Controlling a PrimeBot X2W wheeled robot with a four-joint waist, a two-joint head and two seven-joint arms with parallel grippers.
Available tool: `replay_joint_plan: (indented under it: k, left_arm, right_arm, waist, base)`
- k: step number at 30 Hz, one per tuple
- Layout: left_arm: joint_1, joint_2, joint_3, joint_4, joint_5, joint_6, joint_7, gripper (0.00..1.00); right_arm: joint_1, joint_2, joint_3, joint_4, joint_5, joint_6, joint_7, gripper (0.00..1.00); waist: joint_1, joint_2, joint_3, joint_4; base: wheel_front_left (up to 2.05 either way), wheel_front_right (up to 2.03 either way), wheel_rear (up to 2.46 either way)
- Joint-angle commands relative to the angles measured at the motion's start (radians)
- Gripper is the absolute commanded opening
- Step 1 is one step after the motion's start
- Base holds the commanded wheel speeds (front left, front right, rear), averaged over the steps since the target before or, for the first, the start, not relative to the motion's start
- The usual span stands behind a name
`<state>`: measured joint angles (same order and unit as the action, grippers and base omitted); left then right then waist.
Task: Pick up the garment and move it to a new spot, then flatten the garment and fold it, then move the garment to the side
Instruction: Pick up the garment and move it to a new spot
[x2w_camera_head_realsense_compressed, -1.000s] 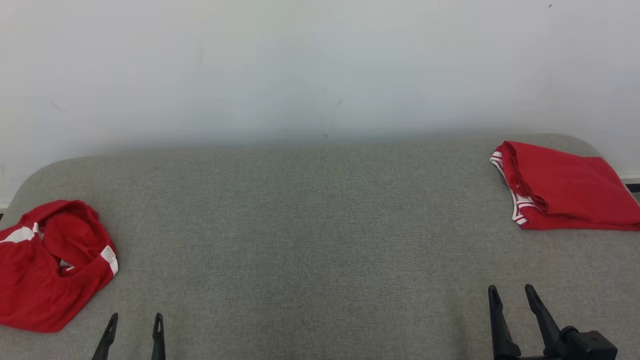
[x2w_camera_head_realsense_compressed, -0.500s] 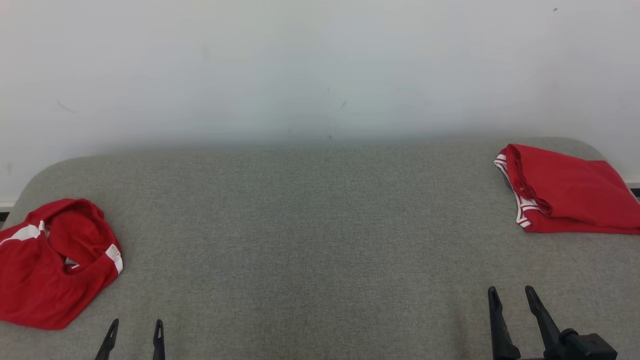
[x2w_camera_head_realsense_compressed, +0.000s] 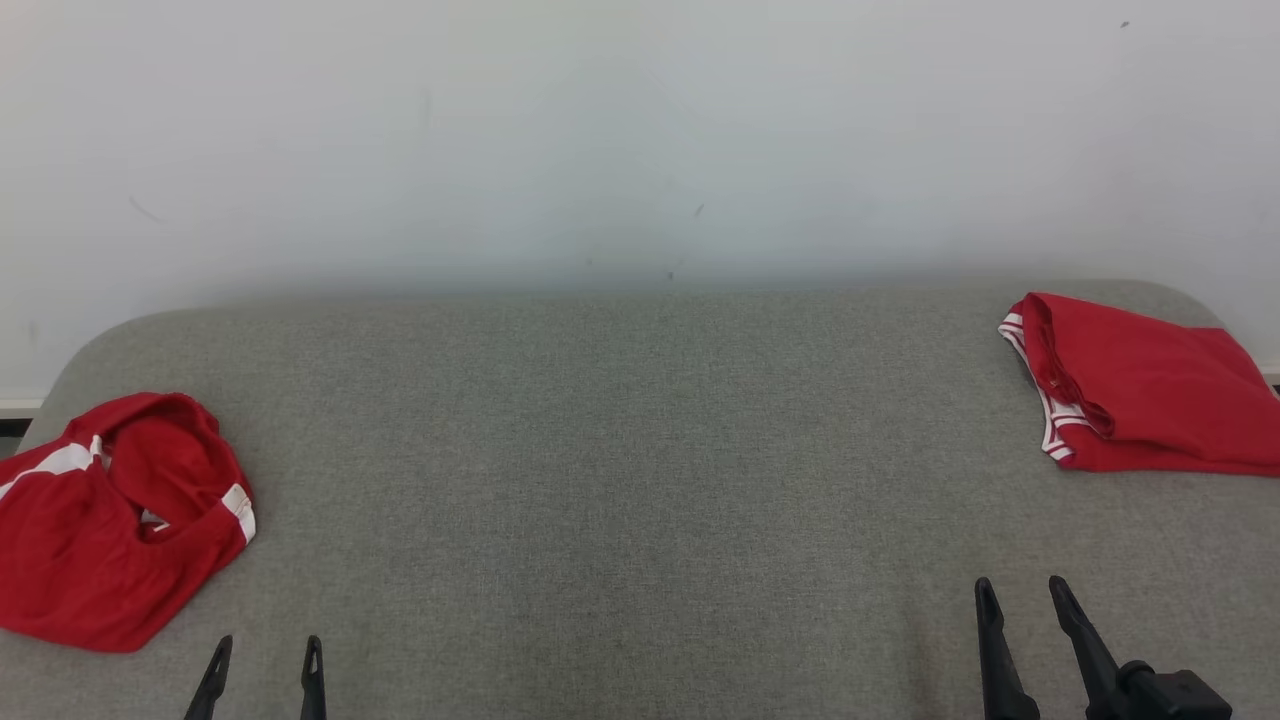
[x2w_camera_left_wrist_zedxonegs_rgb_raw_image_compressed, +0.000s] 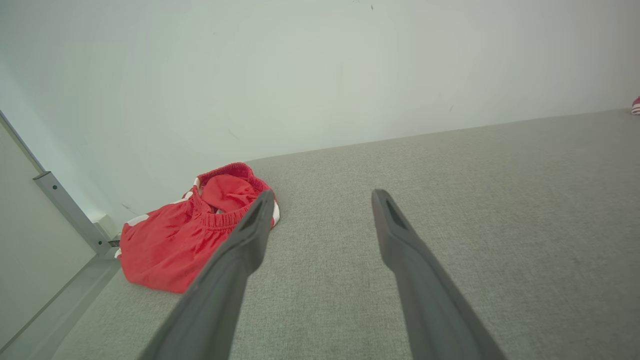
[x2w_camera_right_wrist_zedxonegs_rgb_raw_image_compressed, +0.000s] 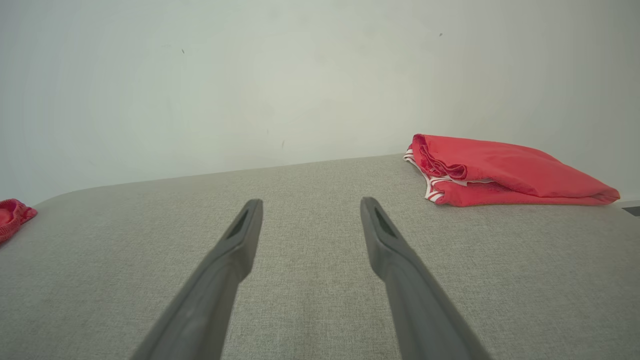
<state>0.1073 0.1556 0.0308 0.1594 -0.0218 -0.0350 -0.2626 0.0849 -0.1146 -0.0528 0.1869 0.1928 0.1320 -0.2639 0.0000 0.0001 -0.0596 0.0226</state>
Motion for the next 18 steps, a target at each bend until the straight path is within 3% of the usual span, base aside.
replay_joint_plan:
  k: [1,8,18]
  left_arm:
    - [0.008,0.002,0.0,-0.004,-0.005,0.005,-0.003,1.0]
    - [0.002,0.006,-0.004,-0.005,-0.009,0.007,-0.003,1.0]
    - [0.002,0.021,0.011,0.001,-0.031,0.012,-0.003,1.0]
  right_arm:
    - [0.009,0.002,0.0,0.003,0.001,-0.003,0.0,1.0]
    - [0.019,0.009,-0.007,-0.001,-0.002,-0.003,0.0,1.0]
    - [0.027,0.02,-0.014,0.003,0.004,-0.003,0.0,1.0]
  waist:
    - [0.0,-0.0001,0.0,0.002]
    - [0.0,-0.0001,-0.002,0.044]
    - [0.0,-0.0001,0.003,0.193]
  base:
    - [0.0,0.0,0.0]
    - [0.0,0.0,0.0]
    - [0.0,0.0,0.0]
